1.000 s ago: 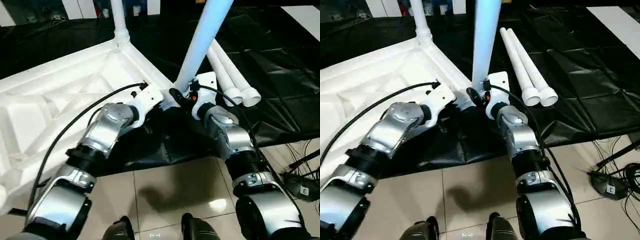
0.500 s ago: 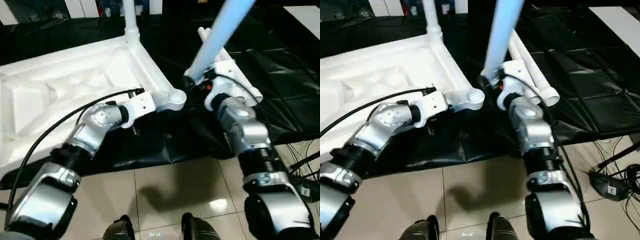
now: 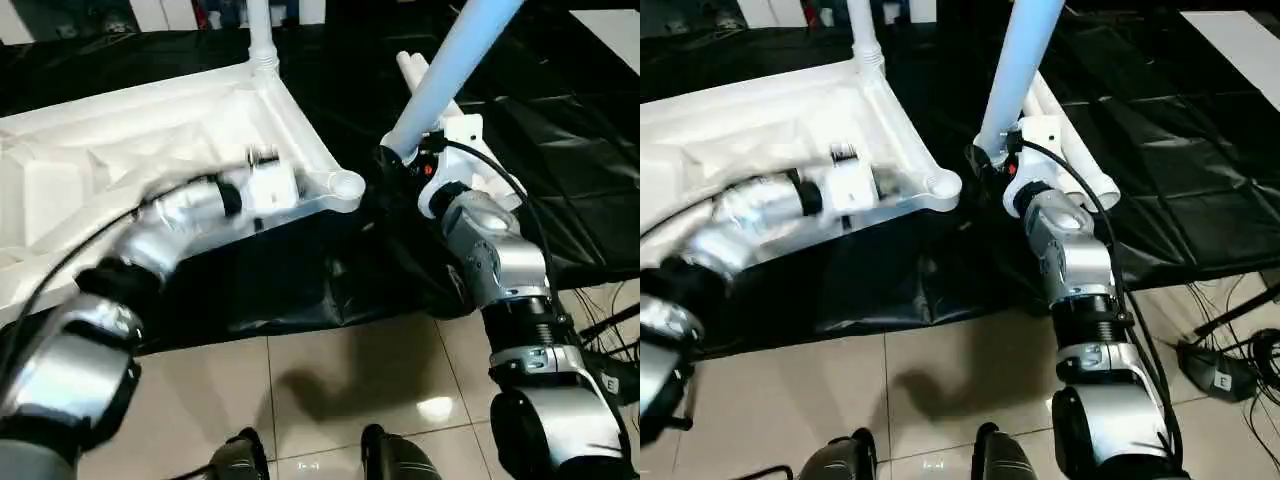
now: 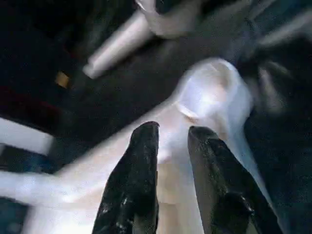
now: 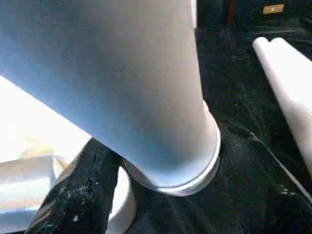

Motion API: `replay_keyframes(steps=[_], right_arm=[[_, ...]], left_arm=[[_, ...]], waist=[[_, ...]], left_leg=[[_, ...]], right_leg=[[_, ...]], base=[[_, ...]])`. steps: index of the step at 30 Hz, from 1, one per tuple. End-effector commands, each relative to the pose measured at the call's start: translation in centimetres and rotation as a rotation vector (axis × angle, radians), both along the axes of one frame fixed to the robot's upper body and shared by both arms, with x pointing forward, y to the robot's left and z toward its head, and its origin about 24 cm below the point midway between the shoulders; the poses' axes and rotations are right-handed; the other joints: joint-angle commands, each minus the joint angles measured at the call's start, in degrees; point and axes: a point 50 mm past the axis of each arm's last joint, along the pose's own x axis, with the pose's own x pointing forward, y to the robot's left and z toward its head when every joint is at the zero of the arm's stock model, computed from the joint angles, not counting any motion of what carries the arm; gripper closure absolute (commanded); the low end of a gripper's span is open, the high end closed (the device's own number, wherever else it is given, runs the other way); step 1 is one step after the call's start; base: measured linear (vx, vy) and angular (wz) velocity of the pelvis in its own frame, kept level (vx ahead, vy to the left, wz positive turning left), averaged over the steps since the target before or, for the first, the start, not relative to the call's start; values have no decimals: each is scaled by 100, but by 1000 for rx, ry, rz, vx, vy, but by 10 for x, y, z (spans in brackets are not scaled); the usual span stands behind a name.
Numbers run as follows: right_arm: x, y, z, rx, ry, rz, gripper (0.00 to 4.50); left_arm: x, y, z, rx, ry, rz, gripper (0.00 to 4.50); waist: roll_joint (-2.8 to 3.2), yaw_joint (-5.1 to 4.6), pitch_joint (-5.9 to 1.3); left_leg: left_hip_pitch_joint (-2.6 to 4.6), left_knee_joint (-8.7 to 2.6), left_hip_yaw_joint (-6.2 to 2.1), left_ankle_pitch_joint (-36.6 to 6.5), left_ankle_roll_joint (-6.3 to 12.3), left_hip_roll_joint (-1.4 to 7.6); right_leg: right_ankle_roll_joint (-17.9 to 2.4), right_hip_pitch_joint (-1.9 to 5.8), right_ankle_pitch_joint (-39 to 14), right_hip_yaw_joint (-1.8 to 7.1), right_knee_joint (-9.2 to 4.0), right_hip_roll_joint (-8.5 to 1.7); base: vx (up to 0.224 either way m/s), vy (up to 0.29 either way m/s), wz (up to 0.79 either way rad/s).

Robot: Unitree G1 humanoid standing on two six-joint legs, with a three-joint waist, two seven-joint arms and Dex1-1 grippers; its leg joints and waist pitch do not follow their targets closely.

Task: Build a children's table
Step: Insert table leg to table base

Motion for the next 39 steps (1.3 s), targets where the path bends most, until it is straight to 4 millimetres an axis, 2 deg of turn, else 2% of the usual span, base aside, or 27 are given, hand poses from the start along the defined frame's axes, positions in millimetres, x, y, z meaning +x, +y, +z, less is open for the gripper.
replay_keyframes(steps=[1,2,4,5,6,7,11,17,20,21,22,23,24,25,26,27,28,29,30,31,32,33,35,36,37,38,39], right_arm=[[-3,-2,2,19,5,-9,180],[-3,-2,2,19,5,-9,180],[-11,-7,5,30,10,-40,180],[-11,-7,5,30,10,-40,180],[-21,-13,6,37,27,-56,180],[-21,-13,6,37,27,-56,180],[-37,-21,9,0,6,-90,180],[-62,-23,-2,-20,28,-115,180],[-73,-22,-10,38,34,-155,180],[-78,-20,-14,58,52,-158,180],[-78,-20,-14,58,52,-158,180],[-79,-20,-15,61,57,-158,180],[-82,-20,-18,62,62,-160,180],[-84,-19,-19,62,66,-161,180],[-84,-19,-19,62,66,-161,180],[-85,-19,-20,60,70,-165,180],[-87,-20,-21,58,77,-171,180],[-89,-21,-22,53,81,-180,180],[-91,-22,-22,50,83,-187,180],[-92,-22,-23,48,84,-191,180],[-93,-23,-24,45,85,-195,180],[-93,-23,-24,45,85,-195,180],[-94,-24,-24,40,86,-200,180],[-96,-25,-25,34,85,-198,180],[-96,-25,-25,32,85,-197,180],[-96,-25,-25,15,82,-189,180],[-97,-24,-25,3,85,-174,180]], left_arm=[[3,13,3,-82,-12,69,328],[3,13,3,-82,-12,69,328],[8,26,19,-680,93,239,328],[8,26,19,-680,93,239,328],[1,30,9,-905,178,347,328],[1,30,9,-905,178,347,328],[-29,29,-9,-1051,53,466,328],[-69,20,-28,-1085,40,517,328],[-83,9,-36,-1096,80,491,328],[-83,5,-40,-1061,83,520,328],[-83,5,-40,-1061,83,520,328],[-85,4,-40,-1053,95,528,328],[-86,0,-44,-1037,118,546,328],[-87,-2,-45,-1038,123,548,328],[-87,-2,-45,-1038,123,549,328],[-89,-4,-47,-1035,133,553,328],[-91,-6,-48,-1031,142,554,328],[-93,-8,-49,-1025,152,559,328],[-95,-9,-49,-1020,160,563,328],[-96,-10,-50,-1021,166,560,328],[-97,-10,-50,-1021,171,559,328],[-97,-10,-50,-1021,171,559,328],[-97,-10,-51,-1014,170,568,328],[-98,-9,-51,-1010,166,577,328],[-98,-9,-51,-1009,165,580,328],[-98,-9,-51,-1008,166,583,328],[-99,-8,-51,-1006,167,588,328]], waist=[[44,21,-602],[40,25,-601],[82,70,-668],[79,71,-660],[117,99,-702],[74,118,-666],[85,116,-701],[76,103,-678],[78,89,-642],[117,48,-574],[121,34,-524],[121,34,-524],[176,-32,-442],[176,-32,-442],[205,-152,-393],[321,-177,-390],[382,-104,-426],[360,-64,-445],[159,-105,-406],[109,-102,-469],[35,131,-651],[85,195,-697],[191,155,-685],[304,96,-703],[340,72,-749],[361,14,-860],[400,-57,-1000]], left_leg=[[210,-259,23,-254,425,3],[209,-259,28,-289,393,-8],[225,-240,33,-267,280,-17],[216,-241,44,-325,246,-5],[220,-224,39,-488,270,-18],[183,-232,26,-533,319,18],[147,-235,6,-697,430,43],[185,-274,-11,-1241,183,58],[348,-359,-44,-2493,-132,62],[582,-380,-44,-3305,-129,22],[667,-378,-51,-3562,-114,-8],[667,-378,-51,-3562,-114,-8],[847,-372,-132,-3971,-119,-52],[847,-372,-132,-3971,-119,-52],[948,-392,-195,-4424,-137,-9],[796,-633,-287,-4870,-119,150],[556,-895,-374,-5183,-28,330],[673,-899,-353,-5220,23,366],[1002,-488,-172,-4784,-20,17],[1011,-220,-84,-4064,-65,-213],[280,114,-148,-1538,404,-417],[276,147,-217,-969,631,-365],[323,14,-254,-781,648,-310],[446,-135,-293,-824,605,-275],[536,-180,-330,-855,618,-255],[802,-253,-411,-832,800,-179],[1044,-261,-571,-241,1368,-116]], right_leg=[[-1536,443,755,103,-72,-86],[-1532,440,740,102,-77,-72],[-1722,459,970,100,-47,-67],[-1797,463,1016,105,-30,-74],[-1822,457,821,88,-46,-72],[-1849,479,856,100,-56,-86],[-1521,498,297,83,-127,-89],[-950,364,-1143,70,-275,-67],[-515,341,-2618,29,-391,-30],[-338,305,-3407,-85,-529,90],[-279,287,-3745,-141,-598,129],[-279,287,-3745,-141,-598,129],[47,412,-4438,-342,-785,183],[47,412,-4438,-342,-785,183],[202,461,-4379,-614,-860,280],[169,757,-3699,-671,-478,226],[88,1103,-2691,-460,264,43],[50,1026,-2473,-368,317,-4],[-123,639,-3597,-260,-433,5],[-141,639,-4403,-222,-690,-71],[-270,1446,-4962,355,-741,-370],[-639,1444,-4499,504,-744,-385],[-1034,1374,-3846,414,-663,-179],[-1223,1280,-3210,262,-547,59],[-1270,1261,-2811,207,-483,138],[-1328,1177,-1878,128,-323,244],[-1187,1093,-789,29,-77,320]], base=[[0,0,0],[0,0,0],[0,0,0],[0,0,0],[0,0,0],[0,0,0],[0,0,0],[0,0,0],[0,0,0],[0,0,0],[0,0,0],[0,0,0],[0,0,0],[0,0,0],[29,29,-27],[18,-17,-42],[18,-17,-42],[30,-66,-24],[141,-45,-3],[141,-45,-3],[223,-22,-7],[189,-52,11],[166,-56,16],[189,-19,11],[189,-19,11],[246,-2,13],[264,-6,14]])
